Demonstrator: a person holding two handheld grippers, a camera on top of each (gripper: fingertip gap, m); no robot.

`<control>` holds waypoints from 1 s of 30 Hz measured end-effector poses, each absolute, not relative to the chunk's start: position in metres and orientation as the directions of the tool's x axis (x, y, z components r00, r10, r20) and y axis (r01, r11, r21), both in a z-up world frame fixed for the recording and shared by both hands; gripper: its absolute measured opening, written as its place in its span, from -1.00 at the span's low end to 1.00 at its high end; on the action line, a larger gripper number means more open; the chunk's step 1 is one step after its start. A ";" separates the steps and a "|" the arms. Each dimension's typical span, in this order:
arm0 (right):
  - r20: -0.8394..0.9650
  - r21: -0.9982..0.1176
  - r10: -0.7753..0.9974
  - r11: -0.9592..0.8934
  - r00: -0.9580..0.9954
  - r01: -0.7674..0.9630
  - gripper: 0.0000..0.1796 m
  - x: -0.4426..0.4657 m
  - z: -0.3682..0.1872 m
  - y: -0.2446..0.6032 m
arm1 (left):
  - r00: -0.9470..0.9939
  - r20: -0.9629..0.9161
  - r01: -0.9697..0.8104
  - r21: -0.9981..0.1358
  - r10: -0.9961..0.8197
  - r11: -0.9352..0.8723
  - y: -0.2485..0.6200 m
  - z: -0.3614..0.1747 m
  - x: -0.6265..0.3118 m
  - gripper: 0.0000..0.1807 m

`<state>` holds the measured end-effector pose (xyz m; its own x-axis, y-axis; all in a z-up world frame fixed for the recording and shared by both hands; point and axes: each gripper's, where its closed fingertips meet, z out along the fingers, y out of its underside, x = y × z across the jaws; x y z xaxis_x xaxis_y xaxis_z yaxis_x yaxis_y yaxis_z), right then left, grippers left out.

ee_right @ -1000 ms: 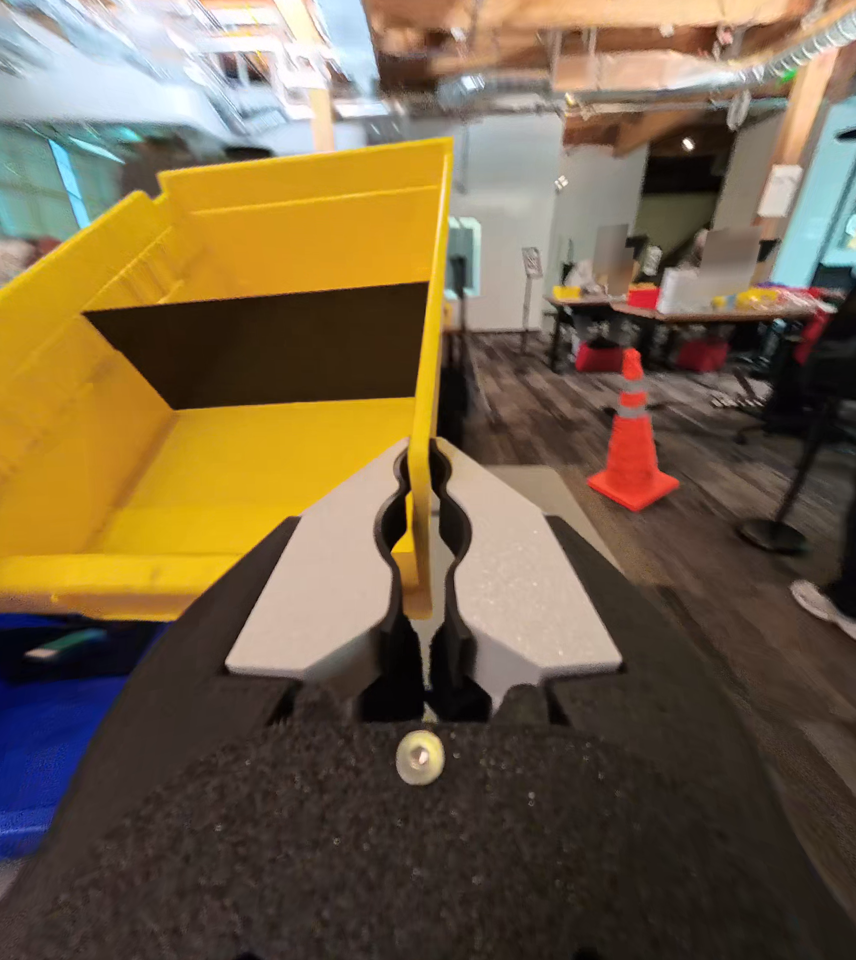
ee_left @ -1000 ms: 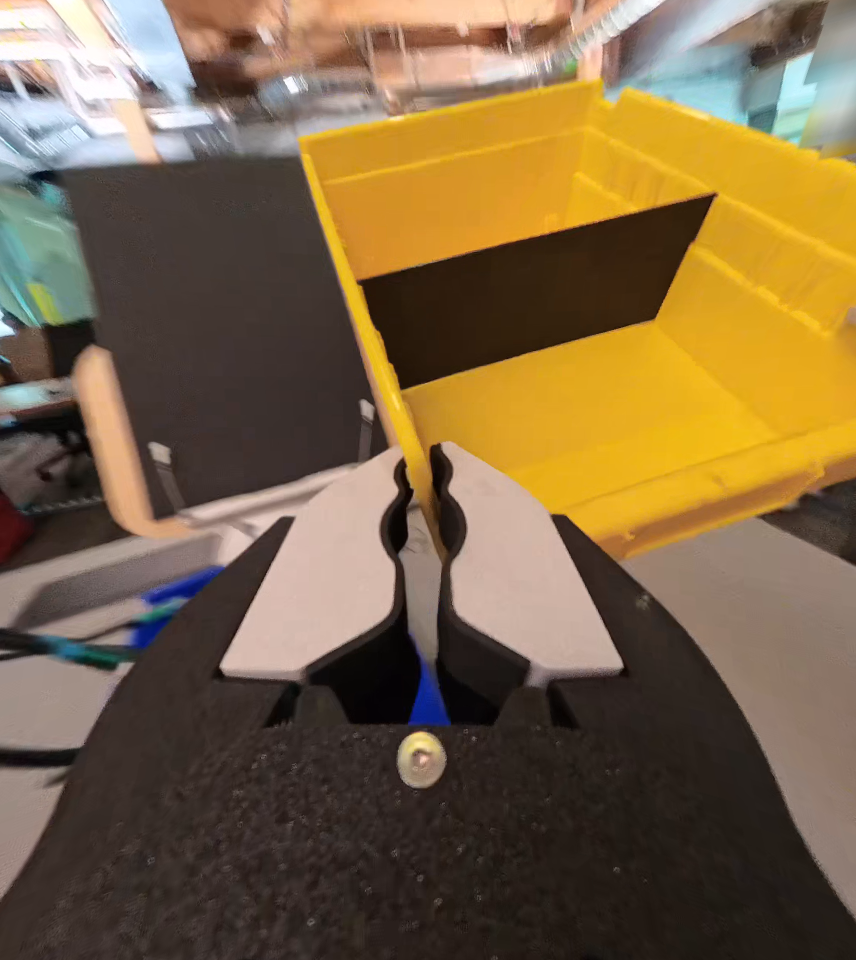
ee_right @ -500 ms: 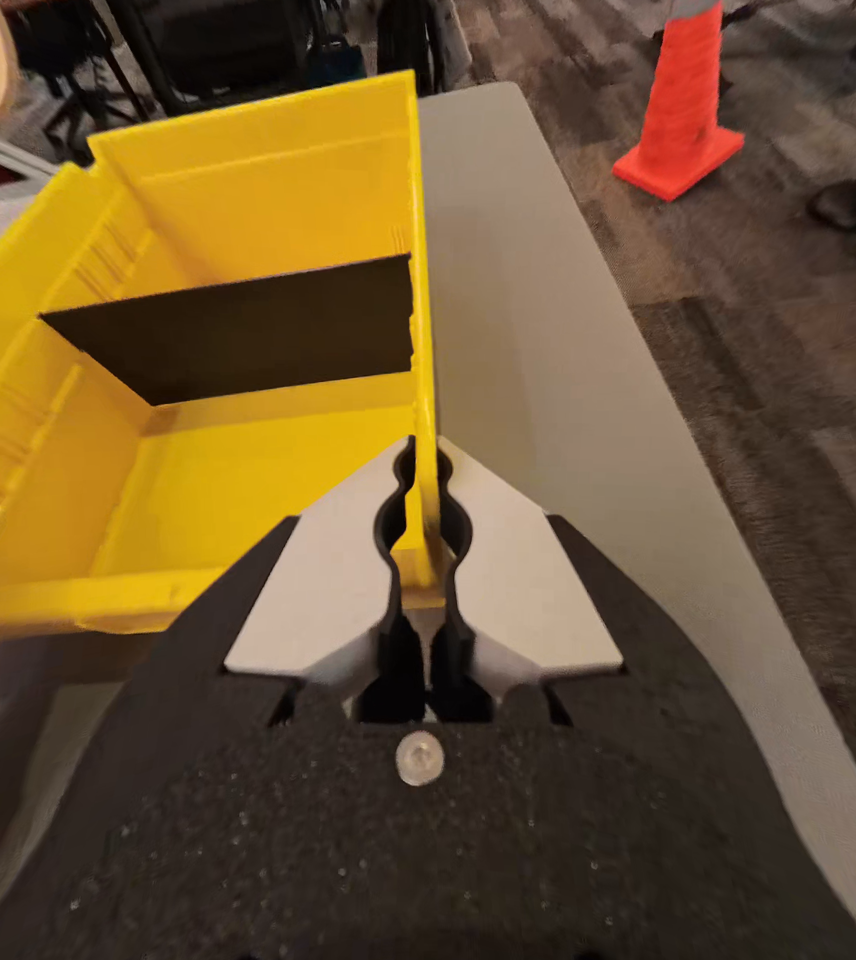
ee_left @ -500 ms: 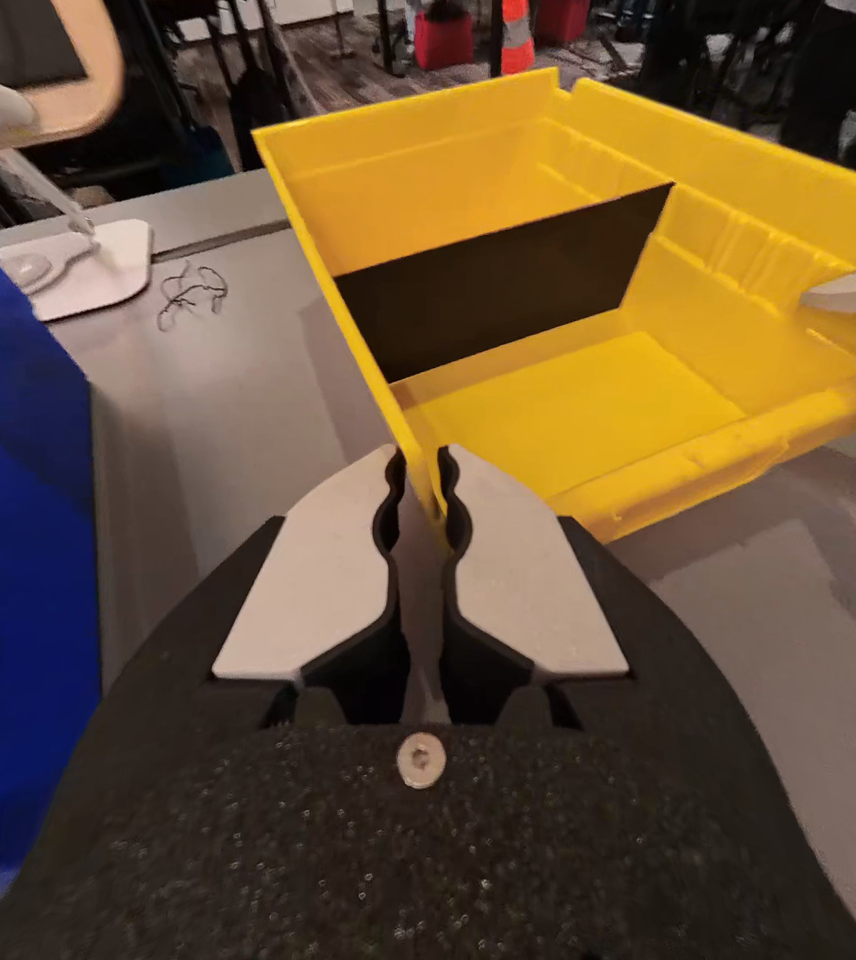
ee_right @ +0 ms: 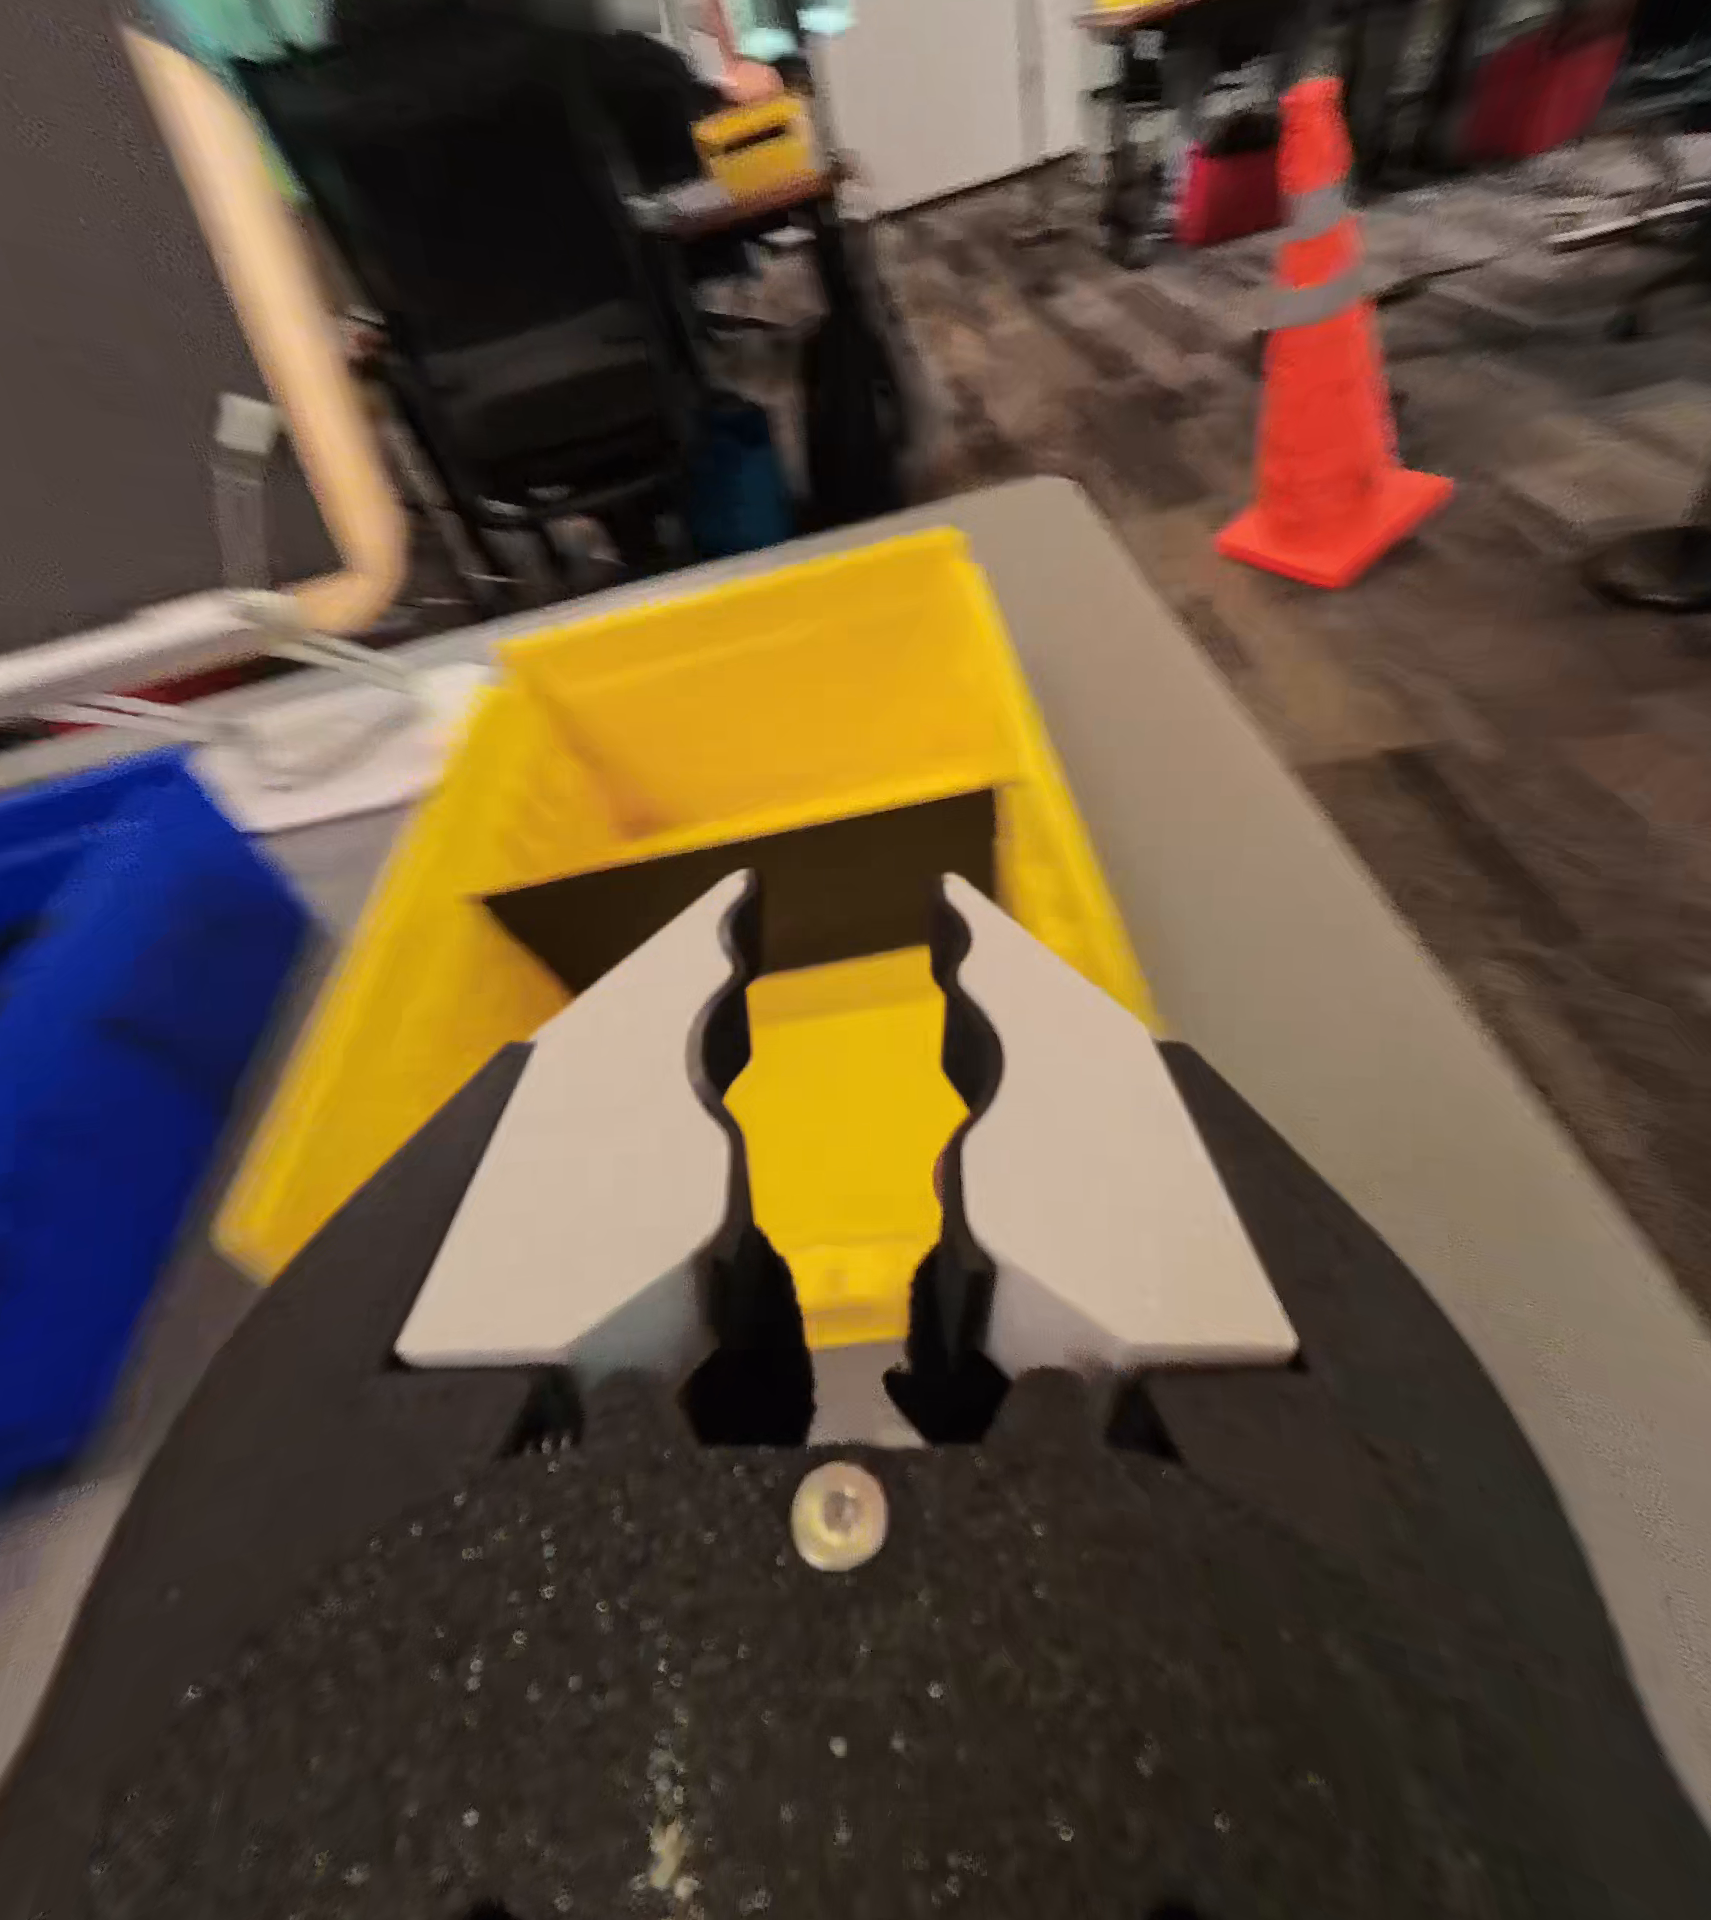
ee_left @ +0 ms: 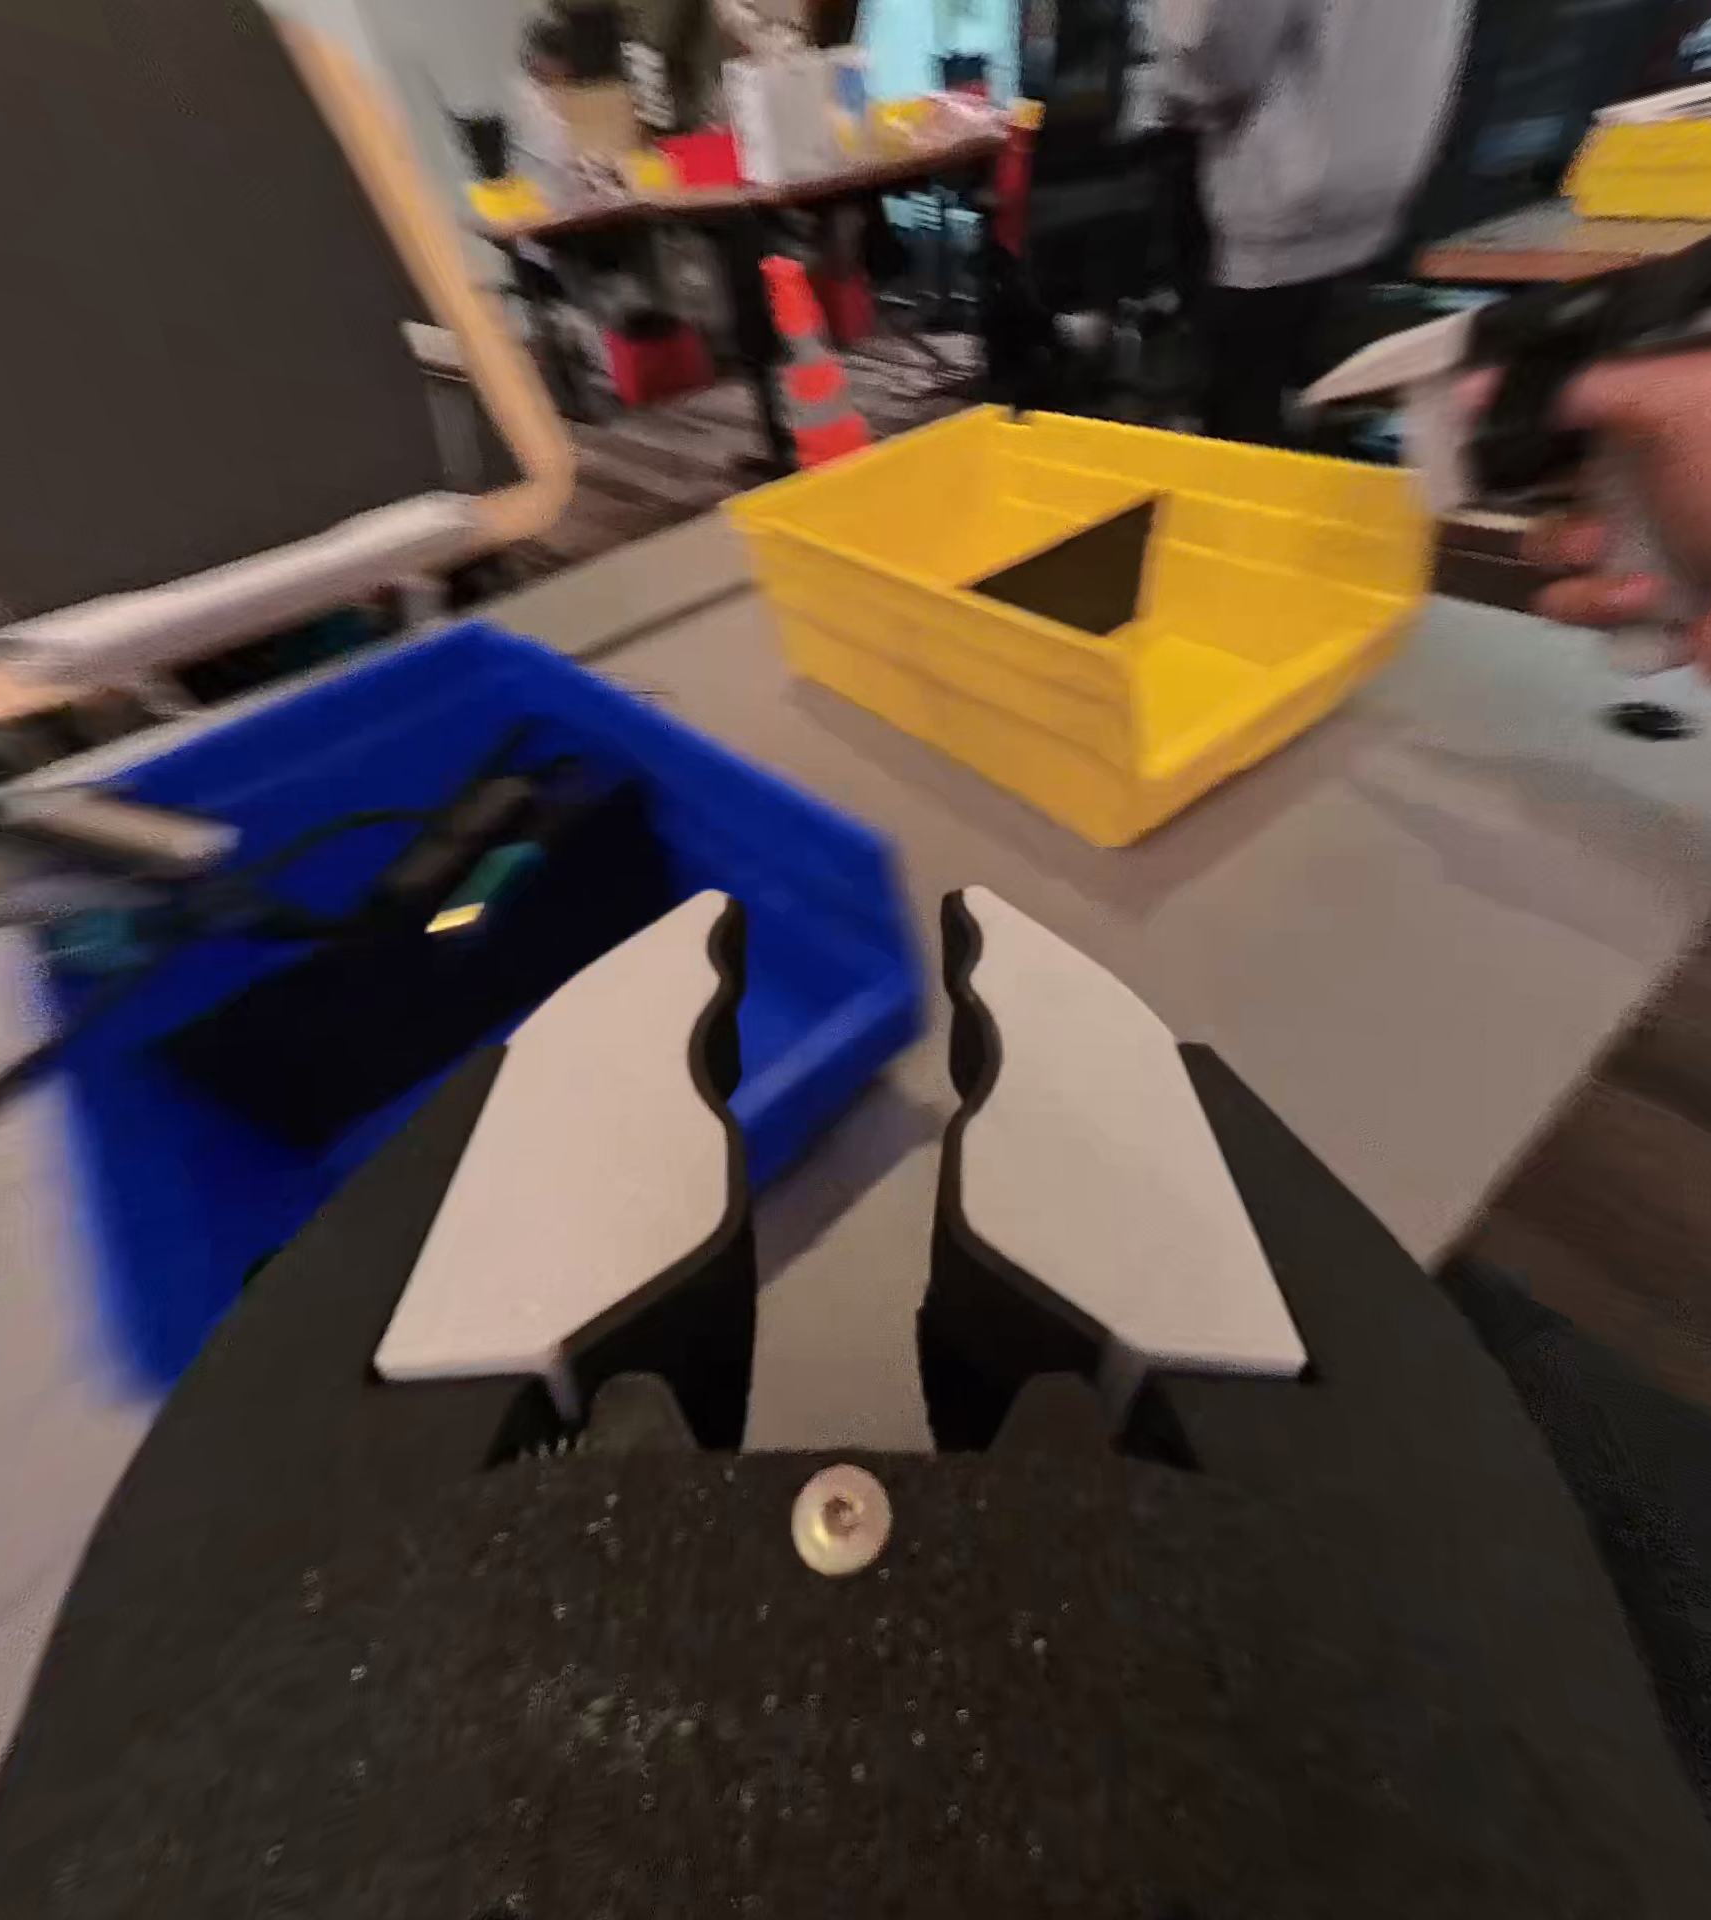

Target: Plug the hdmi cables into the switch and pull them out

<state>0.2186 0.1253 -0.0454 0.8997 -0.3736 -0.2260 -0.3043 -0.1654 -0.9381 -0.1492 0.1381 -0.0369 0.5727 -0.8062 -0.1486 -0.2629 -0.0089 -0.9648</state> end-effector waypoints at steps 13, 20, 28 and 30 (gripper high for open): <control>-0.048 -0.936 0.038 -0.351 0.998 -0.031 -0.40 -0.052 -0.094 0.216 | 0.839 -0.005 -0.187 -0.942 -0.544 -0.278 0.238 -0.104 -0.250 -0.44; -0.008 -0.908 -0.027 -0.418 1.000 -0.019 -0.86 -0.064 -0.133 0.225 | 0.842 -0.044 -0.219 -0.939 -0.538 -0.267 0.257 -0.121 -0.249 -0.91; -0.012 -0.918 -0.135 -0.391 0.991 -0.065 -0.97 -0.093 -0.124 0.209 | 0.862 -0.135 -0.273 -0.935 -0.488 -0.224 0.254 -0.106 -0.282 -0.94; -0.028 -0.929 -0.134 -0.363 0.991 -0.075 -0.97 -0.110 -0.117 0.207 | 0.866 -0.159 -0.277 -0.942 -0.474 -0.190 0.253 -0.095 -0.301 -0.95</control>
<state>-0.1102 0.2068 -0.1171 0.9906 -0.1340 -0.0278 -0.0751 -0.3626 -0.9289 -0.3005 0.2528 -0.0951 0.8661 -0.4739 -0.1591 -0.2771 -0.1903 -0.9418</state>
